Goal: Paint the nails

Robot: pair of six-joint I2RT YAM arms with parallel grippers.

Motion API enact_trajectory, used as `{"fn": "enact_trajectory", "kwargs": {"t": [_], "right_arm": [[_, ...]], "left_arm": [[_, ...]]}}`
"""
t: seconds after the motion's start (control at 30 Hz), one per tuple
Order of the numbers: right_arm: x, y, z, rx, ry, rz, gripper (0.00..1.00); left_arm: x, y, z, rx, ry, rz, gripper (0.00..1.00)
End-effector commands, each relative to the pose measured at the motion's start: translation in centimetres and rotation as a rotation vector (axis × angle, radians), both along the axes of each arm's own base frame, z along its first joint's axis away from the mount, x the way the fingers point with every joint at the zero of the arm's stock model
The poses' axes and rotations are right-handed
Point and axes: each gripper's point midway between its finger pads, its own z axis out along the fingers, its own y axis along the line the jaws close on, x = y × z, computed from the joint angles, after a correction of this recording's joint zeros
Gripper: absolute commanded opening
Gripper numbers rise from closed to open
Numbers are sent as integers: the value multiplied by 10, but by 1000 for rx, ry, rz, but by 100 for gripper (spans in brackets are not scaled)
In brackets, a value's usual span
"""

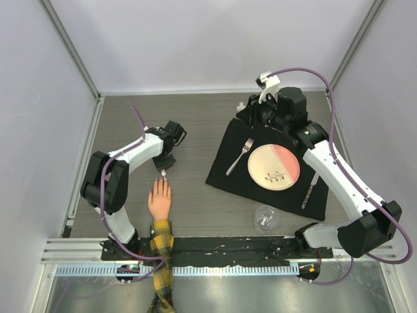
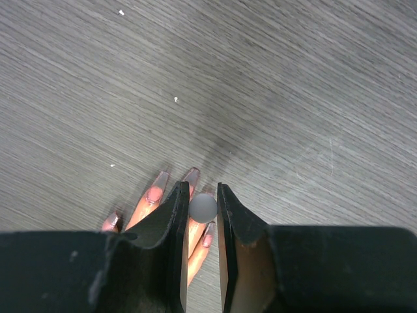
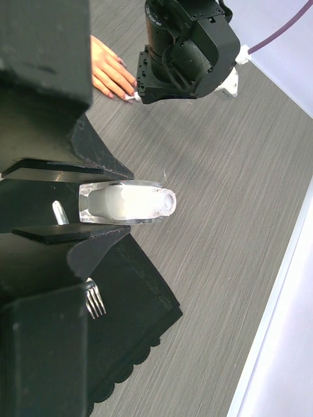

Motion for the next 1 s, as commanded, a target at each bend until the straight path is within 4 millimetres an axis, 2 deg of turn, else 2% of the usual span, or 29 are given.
{"fn": "enact_trajectory", "kwargs": {"t": [0.0,0.7,0.97], "right_arm": [[3,2,33,44,-92,2,0],[6,0,33,27,-99,-6,0],[6,0,33,27,-99,-3,0]], "left_arm": [[12,-5,6,-11,-39,6,0],[25,-2,2,3,-46,11,0],[31,-3,10,-4,-62,16,0]]}}
